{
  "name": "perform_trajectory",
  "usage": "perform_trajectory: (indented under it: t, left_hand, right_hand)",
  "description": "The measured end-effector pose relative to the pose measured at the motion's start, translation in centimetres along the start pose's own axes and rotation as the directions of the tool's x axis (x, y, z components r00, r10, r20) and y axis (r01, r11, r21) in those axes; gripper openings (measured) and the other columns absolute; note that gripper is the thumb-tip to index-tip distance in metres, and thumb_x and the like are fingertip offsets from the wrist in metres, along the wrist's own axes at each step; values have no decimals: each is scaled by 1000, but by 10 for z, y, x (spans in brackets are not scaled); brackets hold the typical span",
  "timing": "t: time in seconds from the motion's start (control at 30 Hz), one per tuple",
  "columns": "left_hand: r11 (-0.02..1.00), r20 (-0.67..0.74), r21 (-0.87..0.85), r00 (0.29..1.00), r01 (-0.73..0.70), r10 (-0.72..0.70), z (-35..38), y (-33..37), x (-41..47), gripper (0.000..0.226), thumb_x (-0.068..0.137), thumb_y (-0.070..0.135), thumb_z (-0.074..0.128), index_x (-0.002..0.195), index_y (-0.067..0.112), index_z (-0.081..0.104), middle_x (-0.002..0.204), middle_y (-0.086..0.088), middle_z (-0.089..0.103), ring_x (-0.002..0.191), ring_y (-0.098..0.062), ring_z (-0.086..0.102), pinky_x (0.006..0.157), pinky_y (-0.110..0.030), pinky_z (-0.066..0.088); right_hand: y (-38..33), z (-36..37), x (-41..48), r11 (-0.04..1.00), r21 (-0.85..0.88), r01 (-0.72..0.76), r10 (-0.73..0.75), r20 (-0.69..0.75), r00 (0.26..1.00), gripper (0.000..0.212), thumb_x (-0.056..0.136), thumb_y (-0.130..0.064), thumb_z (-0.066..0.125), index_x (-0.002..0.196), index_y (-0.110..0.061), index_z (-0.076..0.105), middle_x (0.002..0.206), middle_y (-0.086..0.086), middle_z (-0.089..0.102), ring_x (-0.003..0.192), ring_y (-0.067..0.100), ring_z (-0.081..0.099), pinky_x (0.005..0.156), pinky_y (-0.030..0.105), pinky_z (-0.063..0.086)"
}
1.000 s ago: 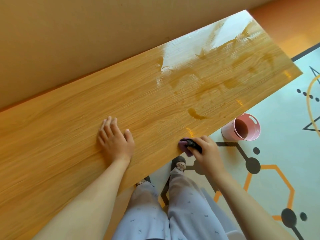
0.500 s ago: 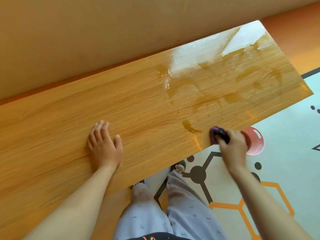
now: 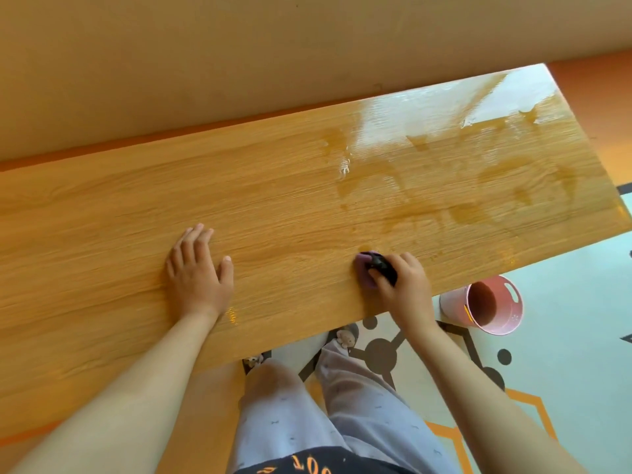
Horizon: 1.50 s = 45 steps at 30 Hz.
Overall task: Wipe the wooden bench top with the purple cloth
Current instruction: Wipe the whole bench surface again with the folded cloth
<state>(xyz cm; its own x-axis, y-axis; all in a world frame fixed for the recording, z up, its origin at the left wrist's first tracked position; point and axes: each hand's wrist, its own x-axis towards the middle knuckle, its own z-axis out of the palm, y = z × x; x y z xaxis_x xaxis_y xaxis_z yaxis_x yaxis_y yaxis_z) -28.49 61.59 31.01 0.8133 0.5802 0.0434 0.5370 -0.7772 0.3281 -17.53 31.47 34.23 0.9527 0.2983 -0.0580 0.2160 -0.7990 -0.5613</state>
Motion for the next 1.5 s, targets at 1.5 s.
perform_trajectory:
  t: [1.5]
  left_hand:
    - [999,-41,-6,998,43,-43,40,103,37,52,86,32,49,132,8,47,141,-7,45,131,-28,36,111,-44,23]
  right_hand:
    - [-49,29,54,985,96,142,-150,75,986,14,78,-13,68,86,-9,58,85,4,53,79,22,49,69,32,40]
